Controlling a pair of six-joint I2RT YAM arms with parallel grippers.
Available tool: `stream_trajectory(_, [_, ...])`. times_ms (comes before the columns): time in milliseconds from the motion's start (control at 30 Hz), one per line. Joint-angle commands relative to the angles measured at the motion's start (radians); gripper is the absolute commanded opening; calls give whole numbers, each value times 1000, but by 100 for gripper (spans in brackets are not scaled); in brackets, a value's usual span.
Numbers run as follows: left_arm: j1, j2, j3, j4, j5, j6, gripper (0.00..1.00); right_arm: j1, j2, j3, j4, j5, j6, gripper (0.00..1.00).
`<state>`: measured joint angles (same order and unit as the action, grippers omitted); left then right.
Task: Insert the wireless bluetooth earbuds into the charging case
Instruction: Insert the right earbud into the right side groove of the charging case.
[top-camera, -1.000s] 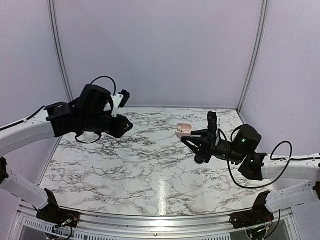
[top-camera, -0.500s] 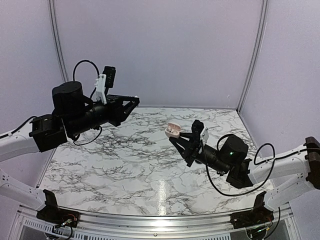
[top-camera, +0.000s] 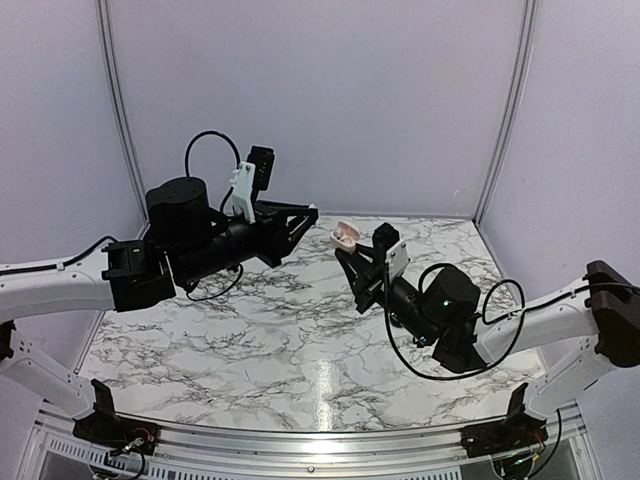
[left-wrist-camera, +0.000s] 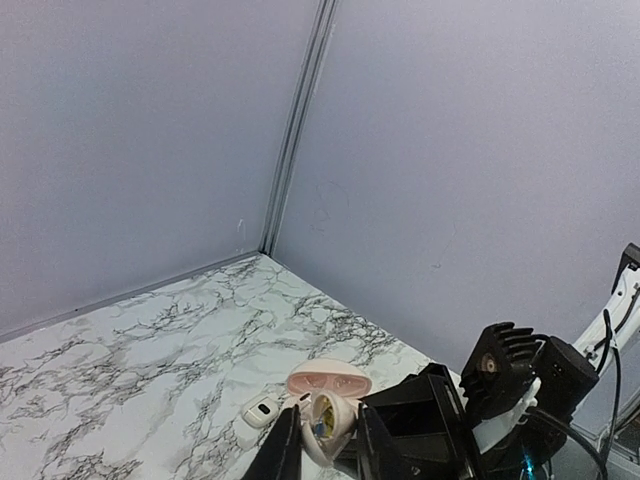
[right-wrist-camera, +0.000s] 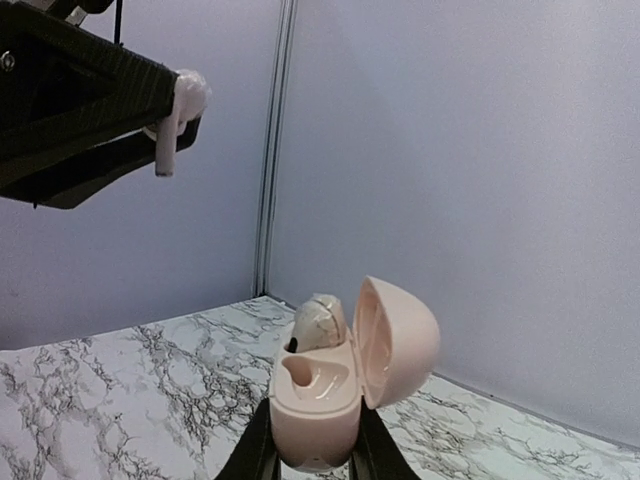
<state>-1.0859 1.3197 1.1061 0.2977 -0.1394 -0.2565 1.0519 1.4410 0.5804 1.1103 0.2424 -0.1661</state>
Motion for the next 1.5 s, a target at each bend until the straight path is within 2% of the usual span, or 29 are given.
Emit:
stream_trajectory(0, [-6, 29, 11, 94, 42, 43, 20, 18, 14, 64, 51, 31, 7, 0])
stream_trajectory(433, [-6, 87, 37, 126, 81, 57, 21, 75, 38, 147, -40, 96, 49, 0])
stream_trajectory(800, [-11, 97, 25, 127, -31, 79, 21, 97, 40, 170, -56, 138, 42, 0])
stream_trajectory(1467, [-23, 133, 30, 106, -92, 109, 24, 99, 46, 208, -95, 171, 45, 0])
